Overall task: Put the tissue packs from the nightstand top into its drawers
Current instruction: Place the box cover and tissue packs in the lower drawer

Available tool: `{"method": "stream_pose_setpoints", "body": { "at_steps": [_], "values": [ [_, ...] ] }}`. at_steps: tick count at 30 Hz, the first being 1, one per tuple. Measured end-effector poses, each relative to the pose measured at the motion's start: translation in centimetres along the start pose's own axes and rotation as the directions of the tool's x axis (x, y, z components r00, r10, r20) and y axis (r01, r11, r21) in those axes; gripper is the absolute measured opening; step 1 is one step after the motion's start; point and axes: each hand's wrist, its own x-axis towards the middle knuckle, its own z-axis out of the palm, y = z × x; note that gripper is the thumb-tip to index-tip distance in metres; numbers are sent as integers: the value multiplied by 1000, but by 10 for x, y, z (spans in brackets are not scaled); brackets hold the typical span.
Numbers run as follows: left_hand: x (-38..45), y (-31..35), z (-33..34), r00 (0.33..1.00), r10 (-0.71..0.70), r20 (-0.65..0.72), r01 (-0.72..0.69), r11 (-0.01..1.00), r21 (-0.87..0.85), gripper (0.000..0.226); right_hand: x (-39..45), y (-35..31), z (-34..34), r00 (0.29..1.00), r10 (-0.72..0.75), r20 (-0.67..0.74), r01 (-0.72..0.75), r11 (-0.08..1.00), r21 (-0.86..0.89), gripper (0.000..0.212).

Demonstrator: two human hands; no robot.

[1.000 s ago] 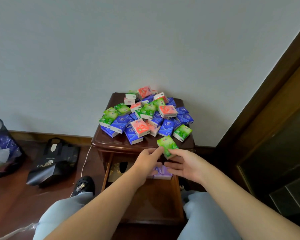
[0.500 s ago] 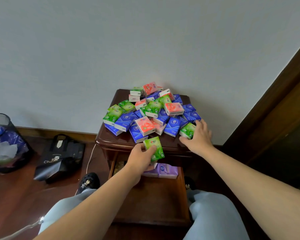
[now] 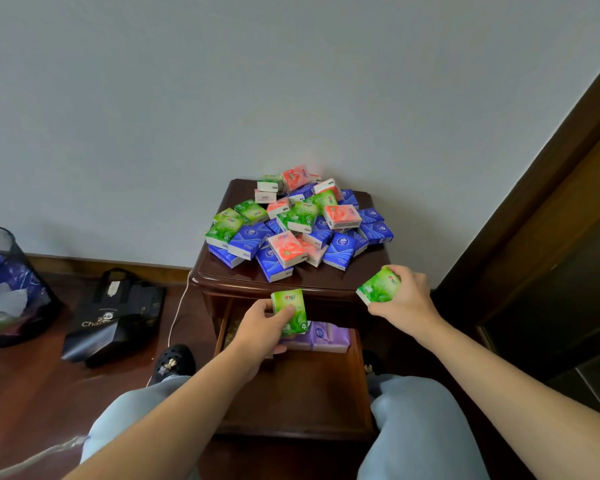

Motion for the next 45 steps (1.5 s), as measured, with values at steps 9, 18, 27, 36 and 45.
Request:
{"method": "stream_pose_setpoints", "body": {
  "at_steps": [9, 18, 27, 36, 45],
  "values": [
    [-6, -42, -47, 997, -46, -65, 45, 999, -17, 29, -60, 3, 61, 906, -91, 414, -128, 873, 471, 49],
    [5, -94, -112, 966, -104, -235, 81, 991, -103, 26, -86, -4, 184, 840, 13, 543, -198, 938, 284, 21],
    [36, -119, -138, 955, -191, -228, 134, 961, -243, 24, -83, 9, 298, 834, 73, 547, -79, 997, -13, 28],
    [54, -134, -150, 932, -268, -245, 202, 943, -265, 31, -75, 12, 343, 802, 40, 596, 107, 972, -209, 33],
    [51, -139, -154, 942, -237, -239, 148, 929, -340, 52, -76, 6, 348, 809, 26, 588, 154, 955, -254, 28]
  ]
}}
